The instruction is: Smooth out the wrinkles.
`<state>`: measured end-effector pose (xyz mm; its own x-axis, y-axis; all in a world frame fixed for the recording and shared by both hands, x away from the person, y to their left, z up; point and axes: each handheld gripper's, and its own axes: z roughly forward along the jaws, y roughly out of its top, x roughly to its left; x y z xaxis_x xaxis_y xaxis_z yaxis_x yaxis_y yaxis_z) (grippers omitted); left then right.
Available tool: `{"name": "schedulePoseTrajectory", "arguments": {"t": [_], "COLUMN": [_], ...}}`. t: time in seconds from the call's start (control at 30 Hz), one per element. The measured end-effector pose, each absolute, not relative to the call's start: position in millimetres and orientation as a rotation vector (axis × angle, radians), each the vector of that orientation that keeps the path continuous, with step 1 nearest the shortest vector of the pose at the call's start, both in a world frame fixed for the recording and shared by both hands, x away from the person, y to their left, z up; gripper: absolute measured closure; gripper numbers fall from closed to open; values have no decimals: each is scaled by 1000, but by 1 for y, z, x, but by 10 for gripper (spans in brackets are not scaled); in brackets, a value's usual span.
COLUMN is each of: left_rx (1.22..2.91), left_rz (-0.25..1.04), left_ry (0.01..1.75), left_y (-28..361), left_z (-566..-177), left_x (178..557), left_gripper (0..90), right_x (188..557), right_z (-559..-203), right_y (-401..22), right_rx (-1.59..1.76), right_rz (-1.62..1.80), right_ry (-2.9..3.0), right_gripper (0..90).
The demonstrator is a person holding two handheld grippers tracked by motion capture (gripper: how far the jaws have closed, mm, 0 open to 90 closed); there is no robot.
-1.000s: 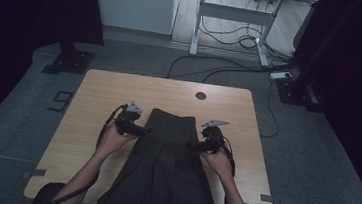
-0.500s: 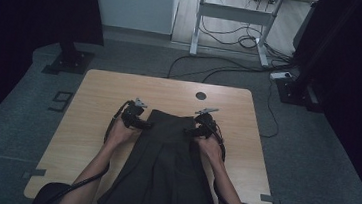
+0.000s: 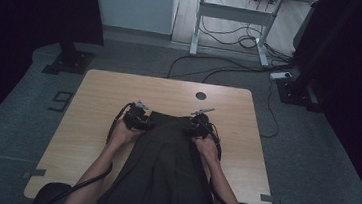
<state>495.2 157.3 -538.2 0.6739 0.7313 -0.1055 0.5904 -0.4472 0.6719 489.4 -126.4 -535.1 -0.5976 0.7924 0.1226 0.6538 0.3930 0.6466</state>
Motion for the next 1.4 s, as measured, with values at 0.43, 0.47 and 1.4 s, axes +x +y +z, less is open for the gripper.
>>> {"name": "schedulePoseTrajectory", "arguments": {"t": [0.43, 0.47, 1.4], "left_rx": [2164, 2155, 2002], "left_rz": [421, 432, 560], "left_ry": [891, 886, 606], "left_y": [152, 152, 184], "left_z": [-503, -499, -428], "left_x": [499, 499, 395], "left_gripper": [853, 854, 857], "right_x": [491, 493, 398], "right_z": [-510, -506, -432], "right_y": [-128, -129, -138], "right_rx": [1197, 1193, 820], "right_rz": [1049, 1062, 1309], "right_ry": [2409, 2396, 2268], "right_gripper": [770, 770, 773]}}
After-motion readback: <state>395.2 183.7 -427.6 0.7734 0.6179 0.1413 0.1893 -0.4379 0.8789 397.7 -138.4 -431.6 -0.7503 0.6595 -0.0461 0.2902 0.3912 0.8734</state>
